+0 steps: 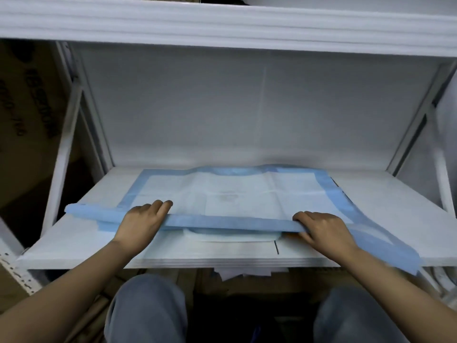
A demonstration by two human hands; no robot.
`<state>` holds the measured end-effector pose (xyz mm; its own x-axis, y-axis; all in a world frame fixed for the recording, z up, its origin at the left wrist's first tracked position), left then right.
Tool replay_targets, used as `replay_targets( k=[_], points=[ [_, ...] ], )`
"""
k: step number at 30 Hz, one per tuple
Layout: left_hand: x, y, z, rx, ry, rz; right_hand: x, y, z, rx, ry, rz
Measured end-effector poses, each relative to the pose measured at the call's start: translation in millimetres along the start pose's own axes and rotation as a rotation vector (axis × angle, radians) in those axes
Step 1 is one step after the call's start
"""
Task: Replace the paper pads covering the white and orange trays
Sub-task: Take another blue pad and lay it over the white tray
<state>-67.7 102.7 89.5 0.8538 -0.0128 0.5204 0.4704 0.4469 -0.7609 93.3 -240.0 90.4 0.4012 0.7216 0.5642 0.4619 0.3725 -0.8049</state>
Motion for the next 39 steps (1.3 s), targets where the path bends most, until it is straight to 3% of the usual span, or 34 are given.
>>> replay_targets(
  k=[3, 12, 16, 23, 35, 37, 39],
  points=[
    [-19.8, 3.2, -2.3, -0.059, 0.01, 0.003, -18.6, 7.2, 11.7, 0.023, -0.034, 0.006],
    [-103.3, 16.1, -10.8, -0.136, 0.065, 0.22, -80.8, 33.5, 33.7, 0.124, -0.07, 0.119],
    [-129.2, 33.7, -5.2, -0.158, 0.033, 0.39, -100.8, 51.1, 35.2, 0.106, -0.075, 0.181],
    [-140.4, 41.5, -6.4, -0.021, 0.179, 0.611, -108.0, 67.3, 45.3, 0.098, -0.015, 0.271],
    [-141.4, 33.0, 8.7, 0.108, 0.142, 0.684, -103.9, 95.4, 94.9, 0.249, -0.097, 0.402],
    [-140.7, 26.7, 8.4, 0.183, 0.132, 0.799, -109.8, 96.6, 95.5, 0.24, -0.096, 0.389],
    [-147.1, 33.7, 9.2, 0.224, 0.109, 1.031, -115.9, 98.4, 98.5, 0.251, -0.1, 0.374]
  ],
)
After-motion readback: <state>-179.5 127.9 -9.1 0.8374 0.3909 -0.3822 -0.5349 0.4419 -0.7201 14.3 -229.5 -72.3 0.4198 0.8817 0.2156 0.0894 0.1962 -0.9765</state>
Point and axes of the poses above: each hand's wrist, its own x-axis towards the middle knuckle, its own y-axis out of the palm, z = x × y, the point moved 7 cm from there along x, towards the middle knuckle, and after that the axes turned 4 degrees about x, right-handed, at the moved point
